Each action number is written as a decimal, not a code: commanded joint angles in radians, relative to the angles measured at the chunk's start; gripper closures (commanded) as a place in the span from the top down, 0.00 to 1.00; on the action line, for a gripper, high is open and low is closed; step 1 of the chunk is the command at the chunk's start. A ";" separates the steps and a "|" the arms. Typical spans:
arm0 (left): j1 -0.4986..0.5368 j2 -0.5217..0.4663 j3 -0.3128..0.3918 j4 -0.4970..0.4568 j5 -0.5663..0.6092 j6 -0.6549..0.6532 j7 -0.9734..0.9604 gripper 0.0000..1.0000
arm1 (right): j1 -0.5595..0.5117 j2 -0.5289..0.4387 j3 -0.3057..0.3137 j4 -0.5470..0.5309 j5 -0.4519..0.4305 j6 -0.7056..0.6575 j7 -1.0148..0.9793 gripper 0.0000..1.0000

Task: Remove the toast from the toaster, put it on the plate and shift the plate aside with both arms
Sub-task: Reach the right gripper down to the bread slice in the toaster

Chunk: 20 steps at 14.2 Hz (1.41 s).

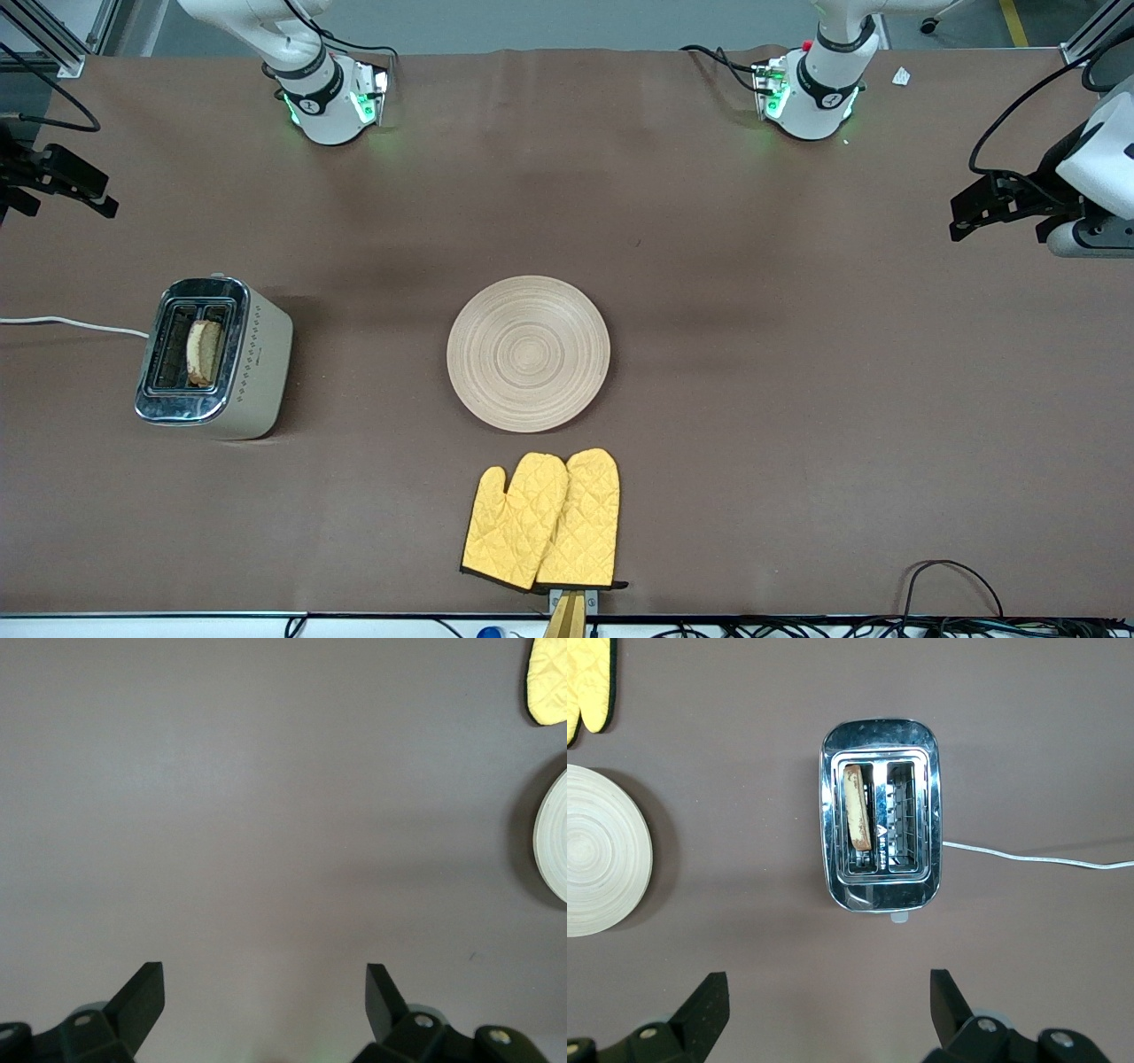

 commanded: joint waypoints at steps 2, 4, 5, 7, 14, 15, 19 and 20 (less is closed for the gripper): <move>0.003 0.011 -0.002 0.025 -0.002 -0.002 -0.007 1.00 | -0.038 0.010 -0.002 0.013 0.018 -0.017 -0.024 1.00; 0.004 0.011 0.000 0.033 -0.002 -0.002 -0.004 1.00 | -0.045 0.011 -0.002 0.015 0.016 -0.014 -0.026 1.00; 0.008 0.011 0.000 0.039 -0.002 0.000 -0.001 1.00 | -0.045 0.022 -0.002 0.013 0.016 -0.014 -0.024 1.00; 0.015 0.011 0.005 0.040 -0.002 -0.002 0.005 1.00 | -0.038 0.091 0.001 0.015 0.016 0.015 -0.021 1.00; 0.020 0.012 0.006 0.040 -0.011 0.004 0.008 1.00 | -0.028 0.332 0.008 0.022 0.018 0.172 -0.021 1.00; 0.018 0.011 0.005 0.040 -0.009 0.025 0.011 1.00 | -0.028 0.361 0.008 0.021 0.018 0.201 -0.021 1.00; 0.020 0.011 0.003 0.036 -0.037 0.050 0.013 1.00 | -0.015 0.436 0.008 0.008 0.018 0.290 -0.021 0.97; 0.020 0.009 0.003 0.036 -0.037 0.049 0.014 1.00 | -0.016 0.451 0.008 0.007 0.018 0.296 -0.024 0.92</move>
